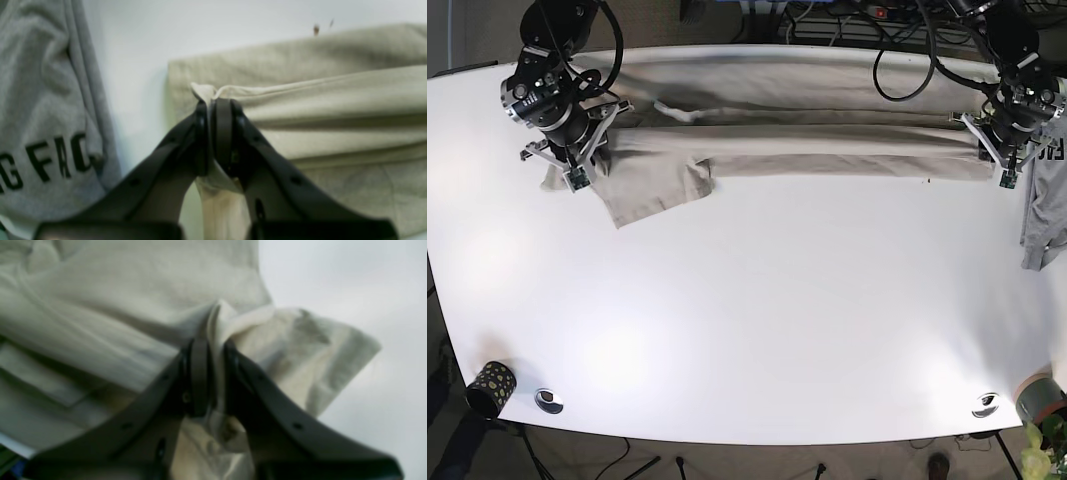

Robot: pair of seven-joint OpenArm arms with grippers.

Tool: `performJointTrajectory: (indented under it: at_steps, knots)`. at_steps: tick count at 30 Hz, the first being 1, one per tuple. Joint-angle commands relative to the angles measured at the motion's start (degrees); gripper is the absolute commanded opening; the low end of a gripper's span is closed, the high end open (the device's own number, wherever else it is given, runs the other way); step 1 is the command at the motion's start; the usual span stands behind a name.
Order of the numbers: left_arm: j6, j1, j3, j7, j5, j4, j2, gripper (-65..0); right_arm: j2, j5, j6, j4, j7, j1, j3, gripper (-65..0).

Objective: Fold the T-shirt properly
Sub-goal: 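Lift the hem with both grippers and fold it over toward the collar, then lay the hem onto the collar strip and flatten the long bundle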

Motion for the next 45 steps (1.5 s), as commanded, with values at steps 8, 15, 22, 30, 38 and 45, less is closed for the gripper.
performJointTrajectory:
  at_steps: [8,15,22,30,38,45]
  knots:
    - [0.38,0.43,-0.04,-0.70,0.46,-0.44,-1.28,-34.6,-1.70,-0.15,-0.40,1.20,0.65,-0.47,3.17,-22.8]
    - [0.38,0.26,-0.31,-0.70,0.20,0.44,-1.28,-27.2,-2.84,-0.06,-0.40,3.66,0.65,0.14,6.51,-11.1]
    - [0.38,-0.27,-0.04,-0.79,0.11,2.72,-0.84,-27.2,-2.58,-0.06,-0.40,3.22,0.47,4.71,6.33,-10.8]
    - [0.38,-1.68,2.51,-0.79,0.46,-1.15,-0.84,-27.2,-1.96,-0.24,-0.40,-4.78,-3.31,14.30,2.81,-10.9]
    - [0.38,-1.68,2.51,-0.96,0.46,-6.16,-0.84,-27.2,-0.73,-0.24,-0.40,-18.41,-3.22,21.24,2.81,-11.1]
    - [0.38,-1.59,2.51,-1.05,0.46,-8.44,-0.93,-27.2,-0.38,-0.15,-0.40,-22.72,-3.05,22.21,2.64,-11.1]
